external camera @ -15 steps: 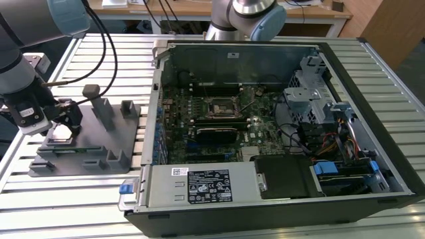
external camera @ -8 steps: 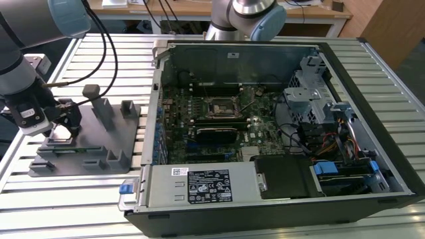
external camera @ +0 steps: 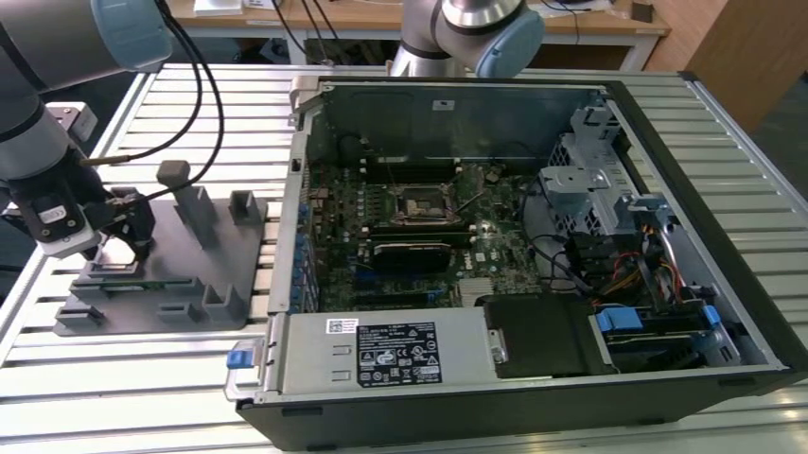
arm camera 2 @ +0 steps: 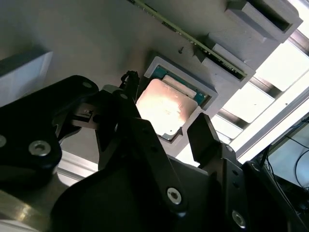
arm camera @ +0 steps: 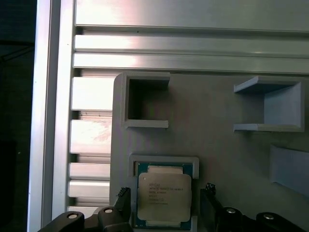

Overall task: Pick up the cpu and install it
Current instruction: 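Pick up the cpu and move it towards the insertion slot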

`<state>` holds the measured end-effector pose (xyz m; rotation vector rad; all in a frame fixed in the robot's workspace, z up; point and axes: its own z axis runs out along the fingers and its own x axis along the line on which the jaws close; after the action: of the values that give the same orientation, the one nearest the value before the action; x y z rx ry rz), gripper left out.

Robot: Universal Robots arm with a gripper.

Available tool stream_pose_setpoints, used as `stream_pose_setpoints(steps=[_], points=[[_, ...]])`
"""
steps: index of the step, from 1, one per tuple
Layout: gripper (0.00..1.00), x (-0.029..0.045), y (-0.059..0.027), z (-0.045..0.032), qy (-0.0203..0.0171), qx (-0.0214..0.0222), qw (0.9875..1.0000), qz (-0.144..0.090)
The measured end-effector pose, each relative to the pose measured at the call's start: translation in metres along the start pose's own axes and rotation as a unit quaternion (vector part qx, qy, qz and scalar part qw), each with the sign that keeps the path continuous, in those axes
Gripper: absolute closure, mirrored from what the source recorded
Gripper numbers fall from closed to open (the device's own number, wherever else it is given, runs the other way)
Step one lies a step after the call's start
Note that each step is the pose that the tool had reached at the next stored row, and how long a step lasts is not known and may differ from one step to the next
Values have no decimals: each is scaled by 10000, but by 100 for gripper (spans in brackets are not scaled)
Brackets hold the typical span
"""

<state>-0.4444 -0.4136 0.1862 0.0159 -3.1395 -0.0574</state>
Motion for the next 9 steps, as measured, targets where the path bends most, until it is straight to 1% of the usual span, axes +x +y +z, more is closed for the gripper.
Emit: stream_pose_setpoints(steps=[2,3,9], points=[[34,0,0,0,0,0,10000,0],[40,0,0,0,-1,0,10000,0],[40,1,0,1,-3,1,10000,0]])
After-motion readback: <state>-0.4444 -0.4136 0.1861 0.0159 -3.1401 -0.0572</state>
